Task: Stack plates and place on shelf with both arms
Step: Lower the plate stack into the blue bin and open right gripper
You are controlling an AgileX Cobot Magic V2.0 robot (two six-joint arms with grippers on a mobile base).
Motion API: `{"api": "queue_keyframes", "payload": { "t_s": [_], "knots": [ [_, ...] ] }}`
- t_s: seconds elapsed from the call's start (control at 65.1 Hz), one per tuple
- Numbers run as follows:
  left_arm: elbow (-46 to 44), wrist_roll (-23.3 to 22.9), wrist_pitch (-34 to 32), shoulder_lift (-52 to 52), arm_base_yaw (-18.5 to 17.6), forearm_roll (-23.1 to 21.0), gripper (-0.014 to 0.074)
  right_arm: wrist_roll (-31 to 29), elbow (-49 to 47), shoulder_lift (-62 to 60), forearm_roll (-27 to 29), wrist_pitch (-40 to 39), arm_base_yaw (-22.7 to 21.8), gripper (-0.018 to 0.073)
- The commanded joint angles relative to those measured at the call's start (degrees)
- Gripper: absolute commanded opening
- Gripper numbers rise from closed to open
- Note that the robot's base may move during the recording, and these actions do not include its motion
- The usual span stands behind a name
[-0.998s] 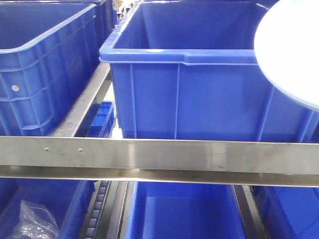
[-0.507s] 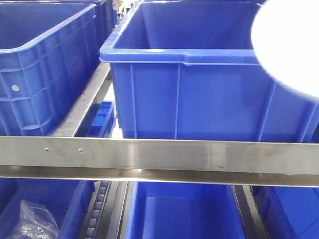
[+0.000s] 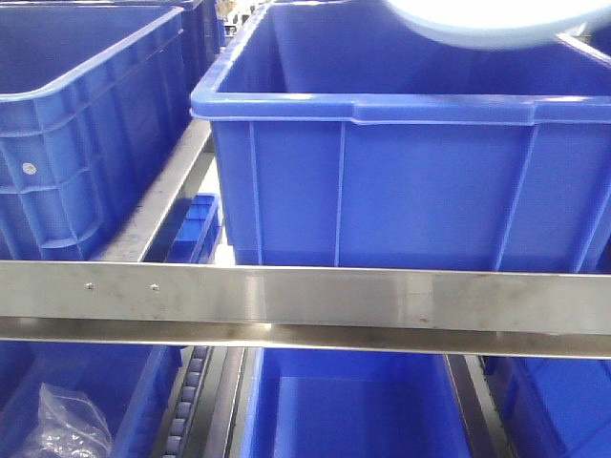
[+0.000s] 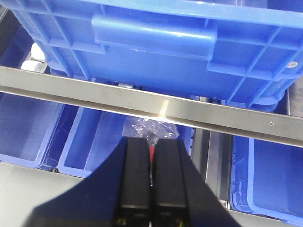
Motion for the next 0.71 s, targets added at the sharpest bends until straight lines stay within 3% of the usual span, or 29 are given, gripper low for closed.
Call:
{"api": "queue_keyframes", "payload": {
  "t_s": [0.0,0.169,0.215,0.276,0.384,0.445,0.691],
  "knots": [
    [-1.63,-0.48,-3.73,-0.17,0.12,0.58,0.0082,-0.03,-8.12,5.9,0.27,-6.63,1.17,0.0056],
    [-1.63,-0.48,-3.73,-0.17,0.12,0.58,0.0082,-0.03,-16.07,16.72,0.27,-6.57,1.95,0.0062],
    [-1.63,-0.48,-3.73,-0.17,0.12,0.58,0.0082,-0.03,-17.65,19.13,0.27,-6.63,2.26,0.0099],
    [-1.63,-0.48,-3.73,-0.17,0.12,0.58,0.0082,-0.03,-18.89,21.18,0.27,-7.15,2.65,0.0202],
    [-1.63,-0.48,-3.73,-0.17,0.12,0.58,0.0082,-0.03,-19.57,22.72,0.27,-9.56,3.01,0.0481],
    [-1.63,-0.48,-3.73,-0.17,0.12,0.58,0.0082,-0.03,-19.57,22.72,0.27,-10.07,3.07,0.0568],
    [-1.63,-0.48,-3.73,-0.17,0.12,0.58,0.0082,-0.03,-17.2,16.15,0.27,-3.88,3.07,0.0503]
  ]
}}
